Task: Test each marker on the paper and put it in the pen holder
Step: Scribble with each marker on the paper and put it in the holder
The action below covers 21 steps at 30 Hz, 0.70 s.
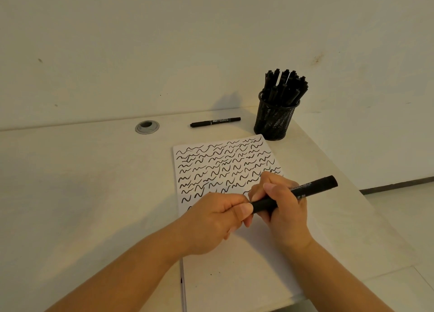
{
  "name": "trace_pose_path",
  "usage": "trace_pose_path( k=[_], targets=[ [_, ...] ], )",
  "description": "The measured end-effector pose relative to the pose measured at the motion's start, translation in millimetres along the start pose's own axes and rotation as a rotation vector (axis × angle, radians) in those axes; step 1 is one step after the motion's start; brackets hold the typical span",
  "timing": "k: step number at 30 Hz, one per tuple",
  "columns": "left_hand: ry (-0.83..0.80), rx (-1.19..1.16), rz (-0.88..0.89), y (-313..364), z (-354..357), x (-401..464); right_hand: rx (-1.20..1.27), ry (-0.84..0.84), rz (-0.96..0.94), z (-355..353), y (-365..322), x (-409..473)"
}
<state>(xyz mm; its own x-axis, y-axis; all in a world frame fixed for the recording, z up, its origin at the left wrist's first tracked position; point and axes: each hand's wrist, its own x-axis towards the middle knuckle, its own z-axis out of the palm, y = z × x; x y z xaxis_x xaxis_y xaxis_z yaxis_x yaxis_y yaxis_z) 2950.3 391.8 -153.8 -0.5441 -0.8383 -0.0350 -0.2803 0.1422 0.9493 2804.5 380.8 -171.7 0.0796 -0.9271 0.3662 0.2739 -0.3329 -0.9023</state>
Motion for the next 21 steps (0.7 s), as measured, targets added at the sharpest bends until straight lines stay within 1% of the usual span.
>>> trace_pose_path(
  k=[3, 6, 9, 11, 13, 14, 16, 17, 18, 21],
  targets=[
    [0.032, -0.003, 0.01, -1.4, 2.2, 1.3, -0.03, 0.016, -0.003, 1.1, -1.5, 0.9],
    [0.099, 0.001, 0.036, -3.2, 4.8, 2.2, -0.097, 0.023, 0.077, 5.2, -4.6, 2.6],
    [0.236, 0.013, 0.054, -4.8, 2.7, 2.9, -0.247, 0.125, 0.185, 4.5, -5.5, 5.3],
    [0.339, -0.03, 0.036, -4.1, -2.0, 3.6, -0.353, 0.211, 0.17, 1.8, -6.7, 7.0],
    [0.428, -0.063, -0.002, -4.0, -7.6, 4.5, -0.535, 0.239, 0.037, 1.7, -9.0, 6.7],
    [0.457, -0.068, -0.013, -4.1, -9.8, 5.0, -0.701, 0.219, -0.086, 2.1, -10.7, 7.0],
    [0.472, -0.044, -0.012, -4.0, -11.1, 4.9, -1.09, 0.108, -0.333, 4.6, -15.9, 10.5],
    [0.46, -0.022, -0.001, -3.4, -10.0, 4.9, -1.23, 0.064, -0.421, 5.2, -16.4, 12.2],
    [0.446, 0.0, 0.013, -2.8, -8.4, 4.6, -1.317, 0.022, -0.472, 4.6, -16.6, 14.0],
    [0.419, 0.074, 0.053, 0.2, -6.3, 6.9, -1.42, -0.067, -0.579, 1.0, -20.3, 23.2]
  ],
)
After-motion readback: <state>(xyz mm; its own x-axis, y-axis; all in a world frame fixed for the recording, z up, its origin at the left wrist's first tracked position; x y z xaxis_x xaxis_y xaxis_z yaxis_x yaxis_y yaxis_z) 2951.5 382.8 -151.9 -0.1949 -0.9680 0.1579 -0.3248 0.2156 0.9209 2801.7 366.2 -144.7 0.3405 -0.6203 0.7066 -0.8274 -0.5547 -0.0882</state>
